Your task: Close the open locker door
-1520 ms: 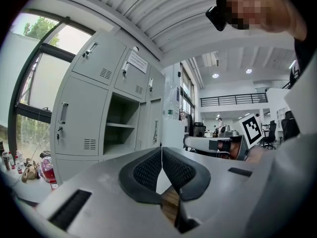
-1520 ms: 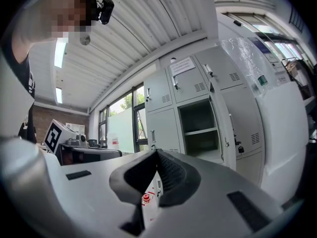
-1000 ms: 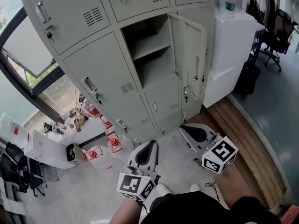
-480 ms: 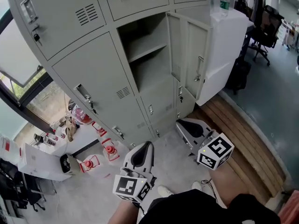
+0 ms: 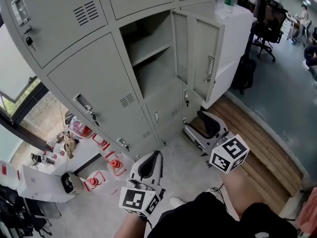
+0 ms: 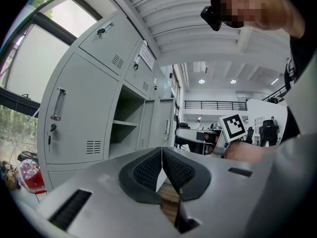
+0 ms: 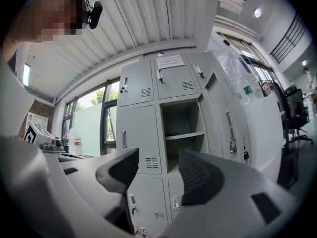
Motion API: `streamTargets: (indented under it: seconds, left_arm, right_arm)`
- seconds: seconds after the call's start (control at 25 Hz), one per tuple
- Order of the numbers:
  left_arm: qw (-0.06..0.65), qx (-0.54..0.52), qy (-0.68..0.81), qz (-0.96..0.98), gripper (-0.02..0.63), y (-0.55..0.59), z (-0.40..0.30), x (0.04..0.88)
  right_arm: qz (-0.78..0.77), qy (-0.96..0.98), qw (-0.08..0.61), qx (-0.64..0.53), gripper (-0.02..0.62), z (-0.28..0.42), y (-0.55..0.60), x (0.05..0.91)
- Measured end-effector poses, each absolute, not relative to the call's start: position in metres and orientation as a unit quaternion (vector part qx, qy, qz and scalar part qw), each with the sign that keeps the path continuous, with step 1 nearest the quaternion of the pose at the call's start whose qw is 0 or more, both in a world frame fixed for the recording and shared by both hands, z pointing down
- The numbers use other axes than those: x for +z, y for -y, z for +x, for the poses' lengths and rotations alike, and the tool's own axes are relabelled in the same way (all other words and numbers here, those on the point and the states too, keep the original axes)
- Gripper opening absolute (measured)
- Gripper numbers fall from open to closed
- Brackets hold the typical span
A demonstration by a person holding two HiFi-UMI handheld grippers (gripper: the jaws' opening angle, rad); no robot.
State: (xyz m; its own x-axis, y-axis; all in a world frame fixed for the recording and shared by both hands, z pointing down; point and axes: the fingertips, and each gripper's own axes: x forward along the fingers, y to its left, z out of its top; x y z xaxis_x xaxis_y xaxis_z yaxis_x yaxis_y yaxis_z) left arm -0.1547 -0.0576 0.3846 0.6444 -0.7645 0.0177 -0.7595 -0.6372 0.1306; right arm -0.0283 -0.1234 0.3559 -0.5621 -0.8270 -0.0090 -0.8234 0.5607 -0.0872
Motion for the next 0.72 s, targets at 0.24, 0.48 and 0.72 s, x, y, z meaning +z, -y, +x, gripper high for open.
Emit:
streamTargets:
  seconds: [0.24,0.48,0.72]
  left_arm:
    - [0.067,-0.023,0.411,0.909,0.018,0.06,-0.151,0.384]
    - [0.064,-0.023,0.413,0.908,0.018,0.068,-0.143,0.381]
    - [0.063,-0.028,0.425,0.902,0.018,0.088,-0.13,0.377]
  right_arm:
    - [-0.481,-0.876,0.021,-0.031,0.291,-0.02,0.126,0.354]
    - [-0.494,-0.869,0.019,-0.033,0.291,-0.002,0.141,0.351]
    - [-0.502,-0.864,0.018,-0.03,0.291,0.025,0.166,0.347]
